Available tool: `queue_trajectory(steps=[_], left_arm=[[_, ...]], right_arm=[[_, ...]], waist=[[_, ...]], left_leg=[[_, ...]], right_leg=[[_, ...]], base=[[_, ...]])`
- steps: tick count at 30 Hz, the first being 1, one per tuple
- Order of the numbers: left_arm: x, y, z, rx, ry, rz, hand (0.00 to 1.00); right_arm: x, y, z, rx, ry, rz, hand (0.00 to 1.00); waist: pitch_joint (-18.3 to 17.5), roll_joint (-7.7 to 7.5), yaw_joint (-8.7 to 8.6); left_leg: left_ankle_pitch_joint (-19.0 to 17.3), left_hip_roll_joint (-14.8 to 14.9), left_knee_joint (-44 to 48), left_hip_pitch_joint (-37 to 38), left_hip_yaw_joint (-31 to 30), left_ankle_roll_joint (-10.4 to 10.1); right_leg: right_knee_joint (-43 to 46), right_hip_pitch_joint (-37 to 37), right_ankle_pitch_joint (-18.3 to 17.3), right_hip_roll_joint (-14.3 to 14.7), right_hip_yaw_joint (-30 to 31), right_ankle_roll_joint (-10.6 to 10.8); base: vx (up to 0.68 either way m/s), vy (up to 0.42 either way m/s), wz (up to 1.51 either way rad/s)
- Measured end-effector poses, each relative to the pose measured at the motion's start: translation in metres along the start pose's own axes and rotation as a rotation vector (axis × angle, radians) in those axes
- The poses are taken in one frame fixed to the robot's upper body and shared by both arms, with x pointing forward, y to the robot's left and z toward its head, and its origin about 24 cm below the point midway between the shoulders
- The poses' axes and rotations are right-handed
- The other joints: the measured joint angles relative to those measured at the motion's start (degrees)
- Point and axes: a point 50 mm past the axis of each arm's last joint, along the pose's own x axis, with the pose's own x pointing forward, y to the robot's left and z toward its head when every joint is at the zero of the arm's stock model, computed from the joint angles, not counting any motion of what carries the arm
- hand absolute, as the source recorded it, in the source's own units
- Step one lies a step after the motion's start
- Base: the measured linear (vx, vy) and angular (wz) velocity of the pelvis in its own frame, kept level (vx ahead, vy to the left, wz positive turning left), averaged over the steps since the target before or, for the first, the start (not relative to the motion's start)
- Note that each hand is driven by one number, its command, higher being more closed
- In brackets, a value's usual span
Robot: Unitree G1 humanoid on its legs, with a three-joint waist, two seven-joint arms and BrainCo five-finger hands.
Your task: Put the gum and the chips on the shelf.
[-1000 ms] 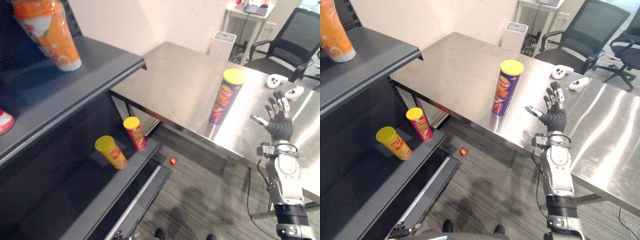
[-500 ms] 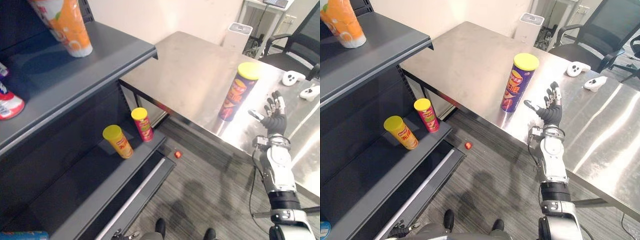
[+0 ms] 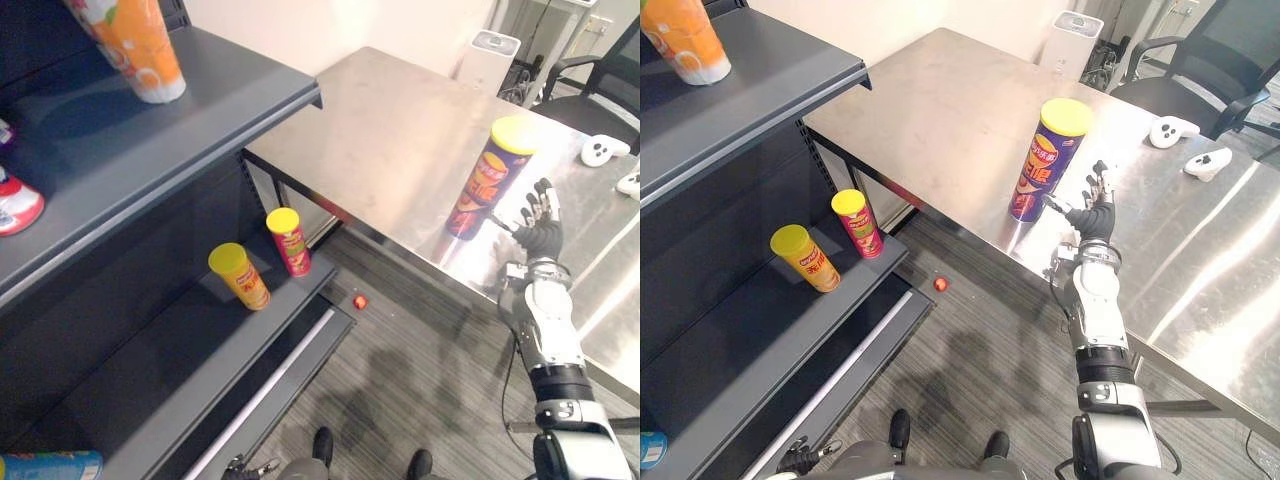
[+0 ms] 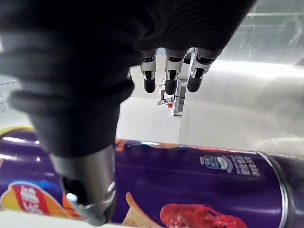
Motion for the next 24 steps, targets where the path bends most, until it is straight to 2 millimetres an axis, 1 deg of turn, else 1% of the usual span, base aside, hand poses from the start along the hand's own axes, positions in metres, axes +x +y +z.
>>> queue_trajectory(steps=[3, 10, 12, 17, 18, 24], left_arm=[[0.0, 0.0, 0.001, 0.0, -0.002, 0.0, 0.0], [0.0, 0.0, 0.0, -0.002, -0.001, 0.002, 0.0], [0.0, 0.0, 0.001, -0.008, -0.004, 0.004, 0.0], [0.0, 0.001, 0.005, -0.012, -0.02, 0.01, 0.0], [0.0, 0.001, 0.005, -0.012, -0.021, 0.01, 0.0], [0.001, 0.0, 0.008, -0.015, -0.034, 0.011, 0.0]], right_arm=[[0.003, 0.003, 0.004, 0.005, -0.012, 0.008, 0.0], [0.008, 0.008, 0.006, 0.008, -0.014, 0.017, 0.0], [0.011, 0.011, 0.011, 0.014, -0.03, 0.021, 0.0], [0.017, 0.014, 0.019, 0.025, -0.056, 0.014, 0.0], [0.018, 0.014, 0.02, 0.027, -0.061, 0.009, 1.0], [0.022, 0.016, 0.027, 0.036, -0.082, -0.006, 1.0]], waist=[[0.65, -0.01, 0.22], [0.87, -0.03, 0.31], [1.8, -0.16, 0.36], [2.27, -0.22, 0.72], [2.27, -0.22, 0.84], [2.34, -0.32, 1.62]], left_leg=[[0.03, -0.02, -0.06, -0.04, -0.09, 0.03], [0.57, -0.03, -1.0, -0.05, -0.41, 0.0], [0.69, -0.03, -1.01, -0.07, -0.7, 0.02], [0.78, -0.04, -1.11, -0.12, -1.04, 0.03], [0.79, -0.04, -1.16, -0.12, -1.07, 0.04], [1.08, -0.04, -1.61, -0.13, -1.42, -0.01]], right_leg=[[0.0, -0.01, 0.0, -0.01, -0.11, 0.0], [-0.05, -0.21, 0.0, 0.03, -0.42, 0.0], [-0.04, -0.11, 0.0, 0.04, -0.68, 0.0], [-0.04, -0.03, 0.0, 0.04, -0.95, 0.0], [-0.04, -0.03, 0.0, 0.04, -1.0, 0.0], [-0.06, -0.01, 0.0, 0.07, -1.46, 0.01]], base=[[0.0, 0.0, 0.0], [0.0, -0.002, 0.02], [0.0, -0.008, 0.07], [0.0, -0.002, 0.02], [0.0, 0.0, 0.0], [0.0, -0.002, 0.02]])
